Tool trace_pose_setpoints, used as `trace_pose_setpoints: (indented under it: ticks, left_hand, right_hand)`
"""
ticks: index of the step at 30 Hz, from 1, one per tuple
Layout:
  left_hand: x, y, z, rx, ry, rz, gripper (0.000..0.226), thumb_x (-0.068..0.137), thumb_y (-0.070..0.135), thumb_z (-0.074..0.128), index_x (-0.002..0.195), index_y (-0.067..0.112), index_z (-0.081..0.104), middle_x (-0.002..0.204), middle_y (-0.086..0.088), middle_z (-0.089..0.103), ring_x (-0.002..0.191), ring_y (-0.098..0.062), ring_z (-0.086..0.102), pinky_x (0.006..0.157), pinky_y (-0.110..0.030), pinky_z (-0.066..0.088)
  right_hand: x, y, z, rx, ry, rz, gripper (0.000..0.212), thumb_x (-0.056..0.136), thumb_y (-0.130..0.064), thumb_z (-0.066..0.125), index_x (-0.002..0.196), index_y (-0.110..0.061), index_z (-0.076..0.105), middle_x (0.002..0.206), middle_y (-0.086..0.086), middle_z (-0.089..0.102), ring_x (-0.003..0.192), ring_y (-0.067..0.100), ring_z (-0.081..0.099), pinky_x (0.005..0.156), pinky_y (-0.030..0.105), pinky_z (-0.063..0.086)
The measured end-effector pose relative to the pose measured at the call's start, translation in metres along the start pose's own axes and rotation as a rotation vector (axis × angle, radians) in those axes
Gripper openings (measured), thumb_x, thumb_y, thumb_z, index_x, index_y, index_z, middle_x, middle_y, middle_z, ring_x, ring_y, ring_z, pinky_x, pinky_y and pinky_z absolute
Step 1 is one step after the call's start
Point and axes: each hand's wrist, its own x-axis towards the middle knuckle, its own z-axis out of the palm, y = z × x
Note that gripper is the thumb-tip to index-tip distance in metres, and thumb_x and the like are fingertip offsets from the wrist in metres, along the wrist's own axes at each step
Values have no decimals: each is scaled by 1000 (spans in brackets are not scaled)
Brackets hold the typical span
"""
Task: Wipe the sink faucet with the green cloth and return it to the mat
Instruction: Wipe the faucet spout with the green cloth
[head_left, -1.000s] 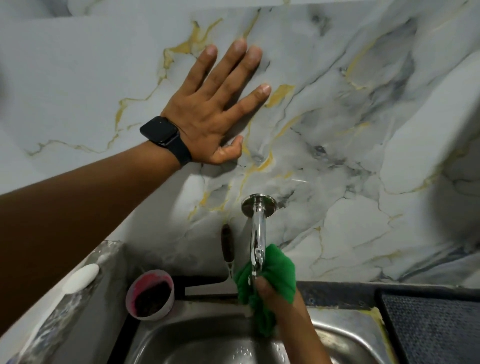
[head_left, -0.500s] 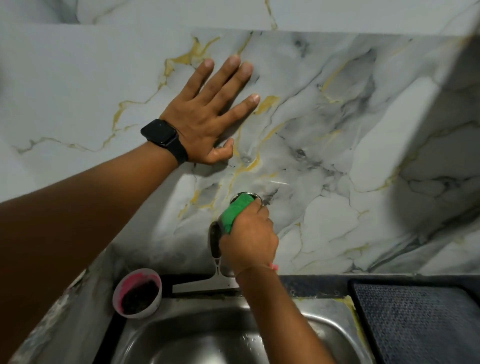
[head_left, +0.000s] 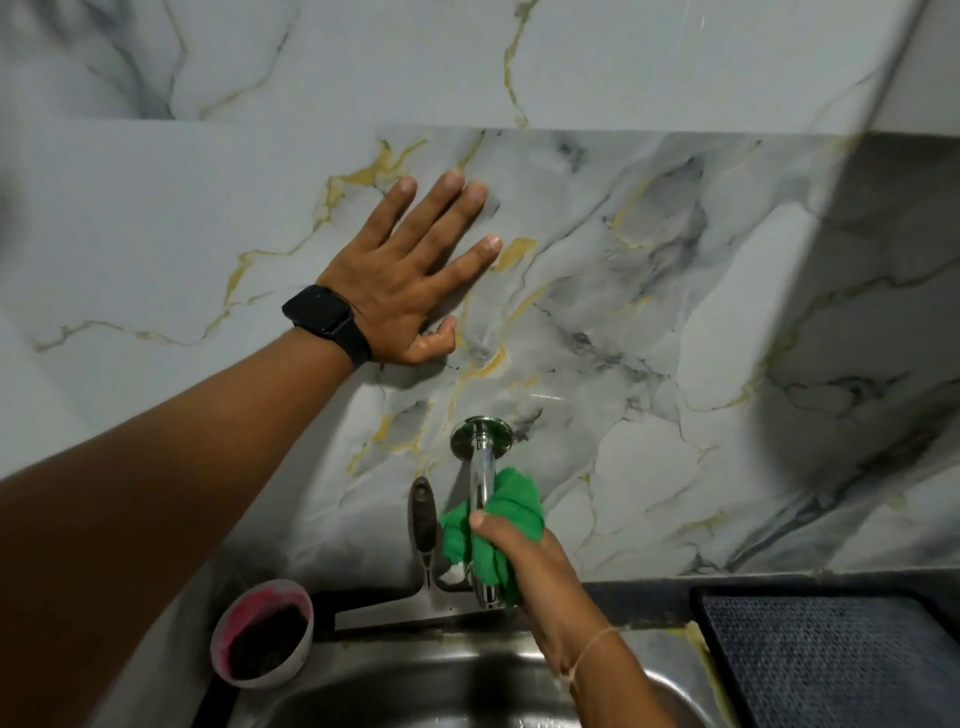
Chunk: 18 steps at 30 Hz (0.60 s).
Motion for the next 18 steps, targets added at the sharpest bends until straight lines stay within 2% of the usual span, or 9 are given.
trace_pose_setpoints:
  ticks: [3,5,8,10,11,13,15,16,18]
  left_hand:
    - [-2,1,0,-4,6,0,75,84,46,39,151,13,29,155,-26,28,145,-44,24,116,-60,24]
    - [-3,0,1,-8,6,0,75,84,46,39,151,13,29,155,-26,28,145,-43,24,116,-60,24]
    - [-3,1,0,-18,-12,0,75,85,47,37,151,14,28,156,-25,26,146,-42,22,116,-60,22]
    - [-4,2,-3,-42,-51,-5,76,84,48,36,152,14,25,158,-24,22,147,-42,18,117,-60,20]
    - [-4,2,-7,-65,-87,-22,78,83,49,37,153,15,23,159,-24,20,148,-41,15,118,-60,19]
    - [-2,8,-16,-146,-186,-93,85,78,49,41,154,16,19,161,-22,12,150,-39,5,119,-61,13]
    - [6,24,-36,-263,-312,-213,95,71,53,42,154,15,17,162,-21,4,150,-37,-5,120,-62,6]
    - [12,37,-50,-343,-363,-285,96,67,56,41,152,14,21,162,-20,3,150,-37,-3,121,-61,7]
    - [18,74,-86,-616,-441,-437,89,66,57,39,145,16,36,161,-14,19,147,-33,21,119,-55,25]
  right_hand:
    - [-28,18,13,-455,192,-64,61,66,-55,69,121,-32,56,103,-6,75,98,20,69,89,34,54]
    - [-48,29,29,-574,330,-124,76,72,-49,64,141,-47,31,123,-14,62,114,16,63,100,28,45]
    - [-61,39,30,-709,377,-214,66,80,-39,68,135,-49,32,139,-12,56,120,13,60,107,31,44]
    - [-70,34,15,-859,311,-187,73,83,-48,52,147,-48,18,143,-16,51,122,7,57,104,18,40]
    - [-76,28,4,-877,266,-159,74,81,-46,51,148,-46,20,141,-16,52,121,6,58,99,15,40]
    - [-83,19,-23,-642,170,-87,68,72,-39,68,136,-31,48,124,-11,64,109,7,64,93,14,44]
    - [-93,11,-53,-337,55,-6,71,54,-34,85,118,-13,65,108,1,76,100,16,71,97,31,52]
    - [-98,7,-66,-176,16,10,72,50,-31,88,115,-8,69,107,9,77,102,25,72,100,42,51]
    - [-109,0,-86,80,-34,21,62,60,-21,85,117,-4,68,116,23,71,109,38,67,102,53,48]
